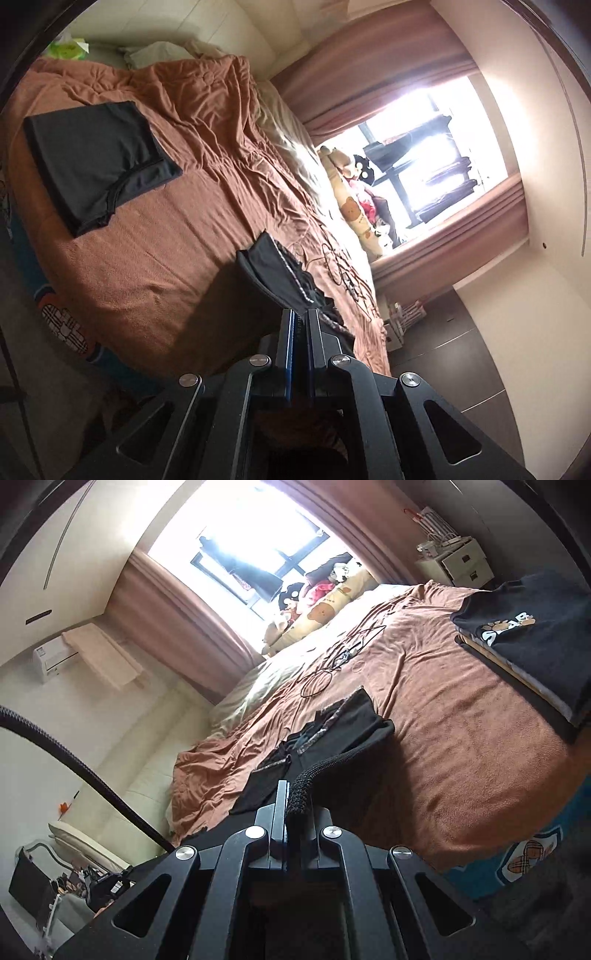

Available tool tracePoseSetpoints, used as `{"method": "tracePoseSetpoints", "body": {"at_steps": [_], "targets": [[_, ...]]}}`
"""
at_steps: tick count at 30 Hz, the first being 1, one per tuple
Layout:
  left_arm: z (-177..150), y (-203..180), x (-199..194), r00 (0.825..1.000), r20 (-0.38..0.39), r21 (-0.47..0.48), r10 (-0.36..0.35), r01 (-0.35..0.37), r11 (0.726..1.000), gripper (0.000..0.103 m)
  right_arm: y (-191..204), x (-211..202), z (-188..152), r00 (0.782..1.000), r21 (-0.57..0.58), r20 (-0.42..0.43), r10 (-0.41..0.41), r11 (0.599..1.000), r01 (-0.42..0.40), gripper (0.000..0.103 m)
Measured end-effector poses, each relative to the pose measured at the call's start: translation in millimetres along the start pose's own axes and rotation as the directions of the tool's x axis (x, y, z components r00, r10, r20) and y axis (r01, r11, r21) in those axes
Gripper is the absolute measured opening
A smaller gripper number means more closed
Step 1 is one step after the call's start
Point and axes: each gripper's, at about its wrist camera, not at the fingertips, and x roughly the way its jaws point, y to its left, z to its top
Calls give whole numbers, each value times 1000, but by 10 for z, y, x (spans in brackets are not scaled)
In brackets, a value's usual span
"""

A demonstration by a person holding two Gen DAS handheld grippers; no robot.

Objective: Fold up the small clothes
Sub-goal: 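Lift the hem with the right gripper and fold it toward the collar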

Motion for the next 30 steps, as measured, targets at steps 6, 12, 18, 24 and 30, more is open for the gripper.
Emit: {"method": "tracePoseSetpoints", "body": {"at_steps": [6,12,18,24,30], "targets": [[-17,-38,-340,998,32,-5,-50,51,999,5,96,-209,-38,999,-19,25,48,999,-48,0],[-107,44,-610,995,55,-21,-85,86,996,5,65,-304,-149,996,-10,40,79,997,-78,0],[-141,132,-633,995,51,-37,-90,92,995,5,30,-258,-180,997,-18,36,69,997,-69,0],[-83,142,-492,995,42,-48,-85,87,995,5,-35,-114,-94,998,-7,30,55,998,-54,0],[72,-61,-224,998,28,-29,-60,61,998,5,-65,118,113,999,3,27,44,999,-44,0]]}}
